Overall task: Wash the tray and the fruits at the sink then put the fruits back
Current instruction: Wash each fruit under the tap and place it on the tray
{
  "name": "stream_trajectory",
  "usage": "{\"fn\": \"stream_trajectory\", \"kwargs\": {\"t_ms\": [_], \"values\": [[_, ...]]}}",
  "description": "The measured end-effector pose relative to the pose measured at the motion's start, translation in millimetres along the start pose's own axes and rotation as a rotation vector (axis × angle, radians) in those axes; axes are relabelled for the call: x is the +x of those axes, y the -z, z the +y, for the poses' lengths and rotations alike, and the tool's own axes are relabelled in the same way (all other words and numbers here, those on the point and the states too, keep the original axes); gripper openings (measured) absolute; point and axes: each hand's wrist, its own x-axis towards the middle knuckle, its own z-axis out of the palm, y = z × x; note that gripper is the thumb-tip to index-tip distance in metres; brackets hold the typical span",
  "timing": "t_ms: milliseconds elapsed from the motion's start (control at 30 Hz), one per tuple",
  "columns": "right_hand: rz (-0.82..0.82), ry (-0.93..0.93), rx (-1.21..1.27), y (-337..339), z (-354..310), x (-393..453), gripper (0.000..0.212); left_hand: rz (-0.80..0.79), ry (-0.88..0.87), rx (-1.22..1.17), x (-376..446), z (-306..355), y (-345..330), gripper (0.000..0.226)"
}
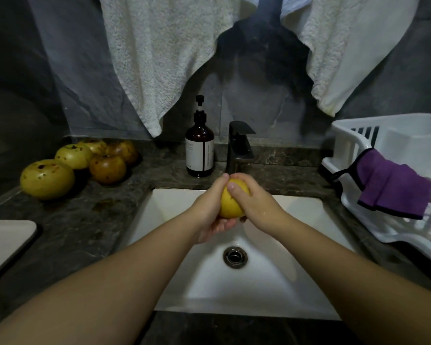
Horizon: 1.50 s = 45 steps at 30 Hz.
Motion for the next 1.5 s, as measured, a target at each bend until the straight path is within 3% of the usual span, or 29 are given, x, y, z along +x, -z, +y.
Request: {"fn": "stream_trajectory", "kwargs": {"t_ms": [133, 300, 500, 633, 700, 833, 900, 1067, 1167, 1300, 1400, 1500], "values": [[-0.188, -0.054, 0.048, 3, 4, -3, 0.068, 0.034, 0.023, -0.105, 0, 0, 6, 0.063], [-0.007, -0.112, 0.104, -7, -7, 0, 0.040, 0.087, -0.130, -0.015, 6, -1, -4, 0.039], [-0.095, -0.011, 0.156, 1, -4, -8, 0.040, 0.057, -0.027, -0.091, 7, 1, 3, 0.059], [0.024, -0.138, 0.242, -6, -11, -1, 0.015, 0.003, -0.111, -0.081, 6, -1, -4, 0.058], [-0.004, -0.149, 0.267, -2, -9, -2, 0.011, -0.013, -0.067, -0.135, 6, -1, -2, 0.059], [-0.051, 0.017, 0.169, 8, -7, -8, 0.035, -0.055, 0.065, -0.282, 2, 0, 8, 0.056], [-0.045, 0.049, 0.139, 6, -11, -7, 0.036, -0.048, 0.077, -0.283, 4, -2, 9, 0.058], [-0.029, -0.115, 0.344, 5, -11, -4, 0.039, -0.066, 0.047, -0.381, 6, 3, 8, 0.061], [-0.080, -0.186, 0.443, 7, -7, -5, 0.030, -0.104, 0.072, -0.393, 6, 2, 10, 0.062], [-0.054, -0.133, 0.423, 6, -4, -4, 0.025, -0.161, 0.070, -0.401, 3, 2, 9, 0.068], [0.007, -0.132, 0.360, -1, -8, -5, 0.013, -0.144, 0.057, -0.404, 2, 3, 9, 0.080], [0.075, -0.147, 0.343, -6, -10, -3, 0.017, -0.126, 0.053, -0.420, 5, 2, 8, 0.072]]}}
